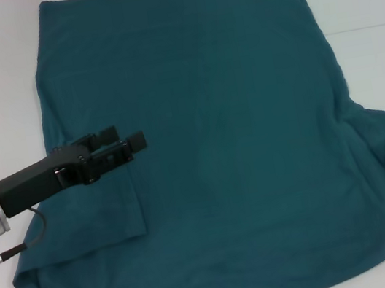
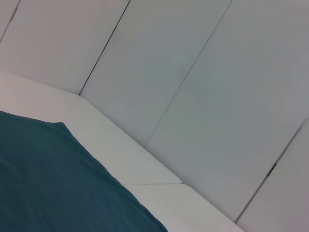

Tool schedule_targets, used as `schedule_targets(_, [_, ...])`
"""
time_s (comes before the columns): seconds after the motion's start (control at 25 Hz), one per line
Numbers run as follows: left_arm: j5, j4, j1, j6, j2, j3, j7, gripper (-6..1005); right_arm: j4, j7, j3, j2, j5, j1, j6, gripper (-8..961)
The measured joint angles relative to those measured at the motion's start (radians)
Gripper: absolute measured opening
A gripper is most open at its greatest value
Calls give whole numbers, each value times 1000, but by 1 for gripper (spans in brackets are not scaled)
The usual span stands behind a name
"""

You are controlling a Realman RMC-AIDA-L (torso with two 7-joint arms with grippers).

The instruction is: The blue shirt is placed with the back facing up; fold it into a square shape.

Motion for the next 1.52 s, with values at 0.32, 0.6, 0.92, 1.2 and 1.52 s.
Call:
schedule_targets(0.32, [0,0,-1,0,-1,0,0,862,5,-22,0,0,13,9,30,24])
schedule_targets(0.6, [-5,-1,-5,0,-2,5,0,862,5,-25,0,-8,21,12,49,31])
schedule_targets(0.92, [2,-9,-4,-1,-2,18,7,862,1,-25,0,-17,46,20,45,40])
schedule_targets(1.2, [4,-10,-3,-1,-2,19,9,862,1,-46,-8,-33,46,22,19,47])
schedule_targets(1.52, [2,-14,0,8,-3,21,9,861,3,-55,-3,-71,45,22,-33,56])
